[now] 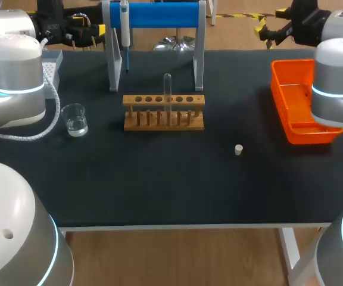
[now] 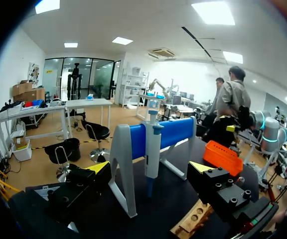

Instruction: Invert the test tube, pick up the pipette, mount the tip to pipette, aspirate from beaker and dispense into the tube, eject the tip, return the pipette, and cap with the stopper.

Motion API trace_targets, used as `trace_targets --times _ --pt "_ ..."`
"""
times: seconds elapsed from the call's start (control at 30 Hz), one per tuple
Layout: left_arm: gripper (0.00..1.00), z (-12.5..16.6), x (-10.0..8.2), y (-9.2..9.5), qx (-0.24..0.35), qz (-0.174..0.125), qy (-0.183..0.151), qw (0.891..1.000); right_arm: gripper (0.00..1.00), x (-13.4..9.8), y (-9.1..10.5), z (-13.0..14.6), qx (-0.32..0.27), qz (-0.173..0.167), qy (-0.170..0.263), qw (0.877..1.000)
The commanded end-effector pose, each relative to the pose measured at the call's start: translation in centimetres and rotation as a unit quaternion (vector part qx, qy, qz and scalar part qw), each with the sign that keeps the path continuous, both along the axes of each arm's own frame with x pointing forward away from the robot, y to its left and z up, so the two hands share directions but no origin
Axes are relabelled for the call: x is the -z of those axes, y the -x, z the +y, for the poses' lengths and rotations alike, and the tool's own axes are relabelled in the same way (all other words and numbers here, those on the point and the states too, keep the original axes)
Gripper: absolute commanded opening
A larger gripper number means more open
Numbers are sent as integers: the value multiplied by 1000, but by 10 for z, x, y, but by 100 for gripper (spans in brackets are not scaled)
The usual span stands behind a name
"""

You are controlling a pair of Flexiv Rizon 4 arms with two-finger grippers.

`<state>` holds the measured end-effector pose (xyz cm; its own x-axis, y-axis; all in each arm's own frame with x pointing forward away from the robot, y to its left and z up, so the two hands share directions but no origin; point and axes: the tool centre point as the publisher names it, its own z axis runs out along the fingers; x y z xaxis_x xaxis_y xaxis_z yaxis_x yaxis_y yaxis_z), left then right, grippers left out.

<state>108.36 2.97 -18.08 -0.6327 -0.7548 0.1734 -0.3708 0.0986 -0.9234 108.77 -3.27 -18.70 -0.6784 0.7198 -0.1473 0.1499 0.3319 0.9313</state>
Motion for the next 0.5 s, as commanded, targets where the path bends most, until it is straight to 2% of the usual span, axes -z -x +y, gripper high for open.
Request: trace_targets --times 0.03,0.3,0.5 --pt "100 0 1 0 0 -1 1 1000 100 -1 44 -2 -26 -2 -13 1000" --pt "100 0 1 0 0 -1 1 1000 100 8 119 29 -96 3 -42 994" --pt "100 0 1 0 0 -1 1 1000 100 27 160 56 -137 9 -54 989"
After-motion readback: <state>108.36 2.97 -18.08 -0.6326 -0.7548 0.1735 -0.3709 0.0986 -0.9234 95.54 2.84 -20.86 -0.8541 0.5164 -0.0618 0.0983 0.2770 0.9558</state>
